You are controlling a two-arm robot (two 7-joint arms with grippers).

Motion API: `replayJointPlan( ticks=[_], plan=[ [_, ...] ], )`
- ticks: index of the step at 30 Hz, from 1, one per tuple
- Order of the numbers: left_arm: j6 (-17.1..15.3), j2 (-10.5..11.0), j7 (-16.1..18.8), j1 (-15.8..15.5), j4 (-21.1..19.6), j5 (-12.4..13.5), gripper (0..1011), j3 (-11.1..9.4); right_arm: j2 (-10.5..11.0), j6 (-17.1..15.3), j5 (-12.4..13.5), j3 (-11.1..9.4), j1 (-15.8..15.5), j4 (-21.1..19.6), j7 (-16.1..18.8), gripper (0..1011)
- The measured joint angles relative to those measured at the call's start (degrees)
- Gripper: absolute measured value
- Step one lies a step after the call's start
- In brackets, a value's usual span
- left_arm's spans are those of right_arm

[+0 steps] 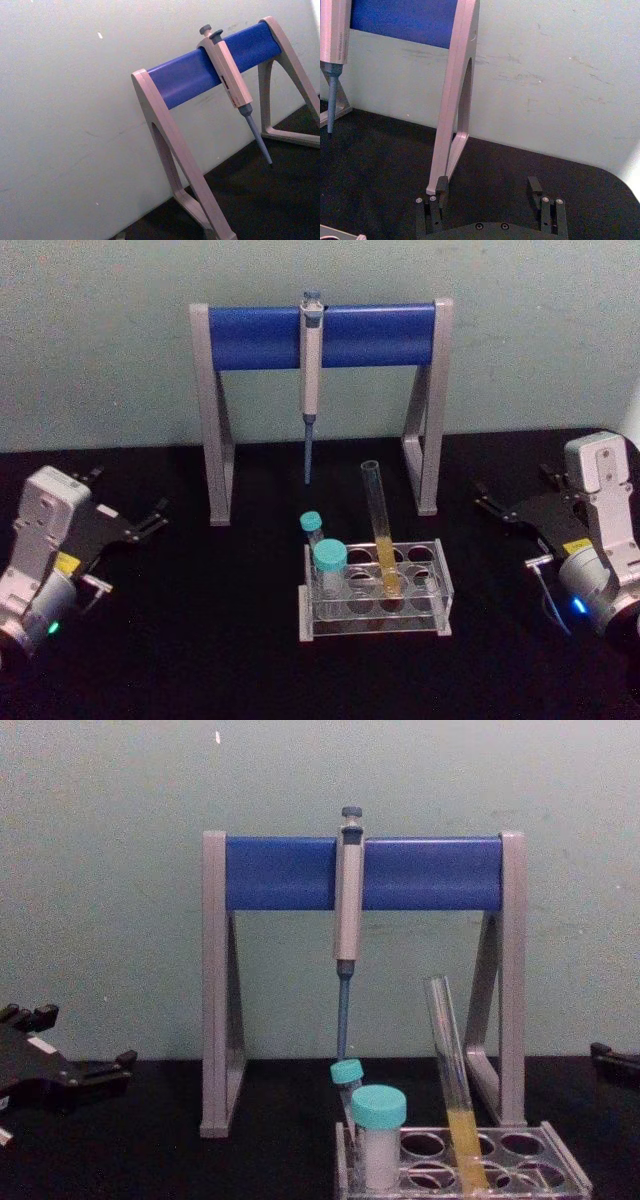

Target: Pick up the test tube from the test tube rack, shake it, then place it back into the test tube rack.

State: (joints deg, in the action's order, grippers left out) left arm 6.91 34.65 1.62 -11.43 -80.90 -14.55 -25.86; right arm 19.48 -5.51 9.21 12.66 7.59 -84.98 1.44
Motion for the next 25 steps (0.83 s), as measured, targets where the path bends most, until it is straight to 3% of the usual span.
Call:
replayJointPlan(
  ticks=[25],
  plan=[
    [0.00, 0.00, 0.00, 0.00, 0.00, 0.00, 1001, 0.00, 0.00, -0.01, 0.00, 0.00, 0.00, 0.00, 0.00, 1000]
  ],
)
